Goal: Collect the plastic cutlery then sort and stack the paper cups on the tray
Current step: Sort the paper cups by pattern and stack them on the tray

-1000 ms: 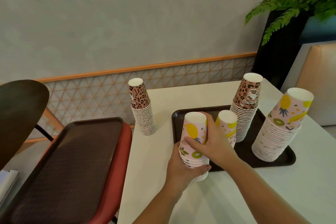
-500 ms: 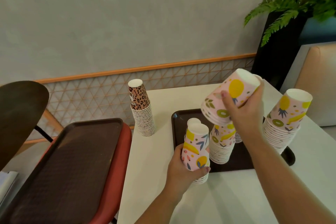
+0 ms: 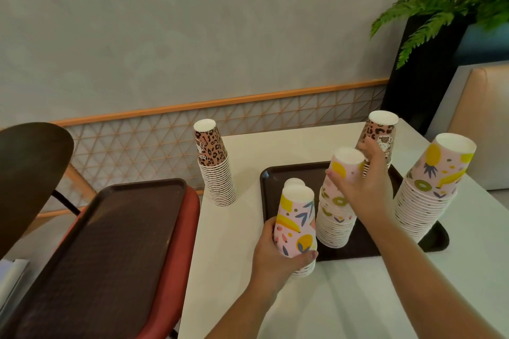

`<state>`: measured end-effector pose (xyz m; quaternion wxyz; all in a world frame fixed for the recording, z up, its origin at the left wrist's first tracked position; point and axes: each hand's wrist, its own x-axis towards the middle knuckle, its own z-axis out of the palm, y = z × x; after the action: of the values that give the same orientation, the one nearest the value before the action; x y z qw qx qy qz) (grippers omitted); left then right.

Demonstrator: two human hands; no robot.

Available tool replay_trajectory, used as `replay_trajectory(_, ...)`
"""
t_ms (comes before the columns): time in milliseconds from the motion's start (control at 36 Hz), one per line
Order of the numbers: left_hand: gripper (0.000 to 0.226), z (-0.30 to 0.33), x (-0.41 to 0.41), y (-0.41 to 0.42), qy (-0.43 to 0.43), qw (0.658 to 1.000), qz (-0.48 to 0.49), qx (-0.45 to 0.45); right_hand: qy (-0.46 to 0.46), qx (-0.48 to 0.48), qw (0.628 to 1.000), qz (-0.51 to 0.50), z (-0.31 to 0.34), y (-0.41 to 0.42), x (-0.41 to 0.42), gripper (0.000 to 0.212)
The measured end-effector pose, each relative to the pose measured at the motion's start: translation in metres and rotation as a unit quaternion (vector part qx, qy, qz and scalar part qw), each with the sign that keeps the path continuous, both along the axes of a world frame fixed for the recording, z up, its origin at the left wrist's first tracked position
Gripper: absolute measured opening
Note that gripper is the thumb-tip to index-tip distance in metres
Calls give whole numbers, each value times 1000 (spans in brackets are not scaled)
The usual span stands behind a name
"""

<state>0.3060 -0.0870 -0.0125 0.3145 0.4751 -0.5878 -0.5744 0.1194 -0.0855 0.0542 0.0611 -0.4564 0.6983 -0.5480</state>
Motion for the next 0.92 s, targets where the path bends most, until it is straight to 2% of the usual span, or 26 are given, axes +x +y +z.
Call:
replay_trajectory(83, 73, -1, 1, -2, 6, 1000, 5, -3, 19, -45, 999, 16, 5, 8, 15, 82)
replay_trajectory(167, 73, -1, 0, -4, 14, 1000, 10, -10, 19, -57, 992, 112, 5, 12, 27, 81)
replay_trajectory(250, 70, 1, -1, -5, 29, 999, 14, -18, -4, 0, 981, 195, 0, 10, 36, 83)
replay_trajectory(333, 71, 4, -1, -5, 41, 999, 13, -29, -5, 75, 969, 237, -8, 8, 44, 85)
replay_trajectory(472, 71, 8, 0, -5, 49, 998, -5, -50, -3, 93, 970, 223, -21, 7, 54, 71)
replay_trajectory(556, 83, 8, -1, -3, 44, 997, -26, -62, -41, 78, 974, 211, -19, 6, 57, 61)
replay_trajectory(639, 90, 6, -2, -2, 36, 997, -38, -61, -34, 59, 978, 197, -18, 4, 57, 55)
replay_trajectory(917, 75, 6, -3, -2, 38, 997, -36, -56, -34, 22, 984, 173, -15, 2, 52, 51)
